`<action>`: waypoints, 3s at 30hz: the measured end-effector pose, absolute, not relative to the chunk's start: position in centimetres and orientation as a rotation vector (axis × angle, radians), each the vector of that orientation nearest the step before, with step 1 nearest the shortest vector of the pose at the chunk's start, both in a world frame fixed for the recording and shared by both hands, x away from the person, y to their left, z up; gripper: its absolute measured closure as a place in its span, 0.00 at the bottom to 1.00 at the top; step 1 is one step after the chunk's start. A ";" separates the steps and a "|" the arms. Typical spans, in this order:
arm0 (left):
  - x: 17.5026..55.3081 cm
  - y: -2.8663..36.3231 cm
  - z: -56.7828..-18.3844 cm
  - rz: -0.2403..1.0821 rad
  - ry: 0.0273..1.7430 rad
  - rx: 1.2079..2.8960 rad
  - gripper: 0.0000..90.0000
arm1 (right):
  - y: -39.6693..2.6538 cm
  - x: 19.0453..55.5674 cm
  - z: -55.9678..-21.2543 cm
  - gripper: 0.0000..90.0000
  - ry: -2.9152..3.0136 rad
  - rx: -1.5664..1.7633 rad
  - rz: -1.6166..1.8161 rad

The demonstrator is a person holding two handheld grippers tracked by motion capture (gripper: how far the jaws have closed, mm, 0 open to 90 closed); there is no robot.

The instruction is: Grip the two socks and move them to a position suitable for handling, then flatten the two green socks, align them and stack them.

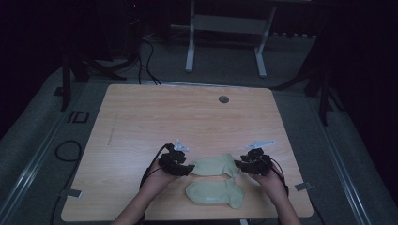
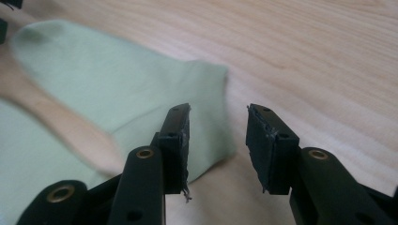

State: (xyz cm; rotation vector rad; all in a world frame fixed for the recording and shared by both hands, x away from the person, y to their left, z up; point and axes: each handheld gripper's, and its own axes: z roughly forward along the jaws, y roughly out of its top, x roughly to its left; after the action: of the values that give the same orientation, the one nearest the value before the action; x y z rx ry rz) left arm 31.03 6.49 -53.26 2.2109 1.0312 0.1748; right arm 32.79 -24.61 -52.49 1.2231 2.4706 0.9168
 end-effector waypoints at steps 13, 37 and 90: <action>25.2 6.9 -53.1 0.092 0.961 2.212 0.44 | -25.2 26.5 -53.5 0.67 2.545 1.161 0.928; 24.1 6.6 -55.5 0.095 0.972 2.224 0.98 | -25.5 23.0 -54.9 0.95 2.559 1.096 0.877; 31.4 6.7 -52.4 0.080 1.070 2.176 0.99 | -24.9 33.1 -50.3 0.95 2.515 1.165 0.888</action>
State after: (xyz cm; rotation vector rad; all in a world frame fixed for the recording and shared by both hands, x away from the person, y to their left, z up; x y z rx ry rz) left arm 31.37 6.65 -52.36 2.1761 1.0696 0.0804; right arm 33.12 -24.93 -50.31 1.1649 2.5145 0.8876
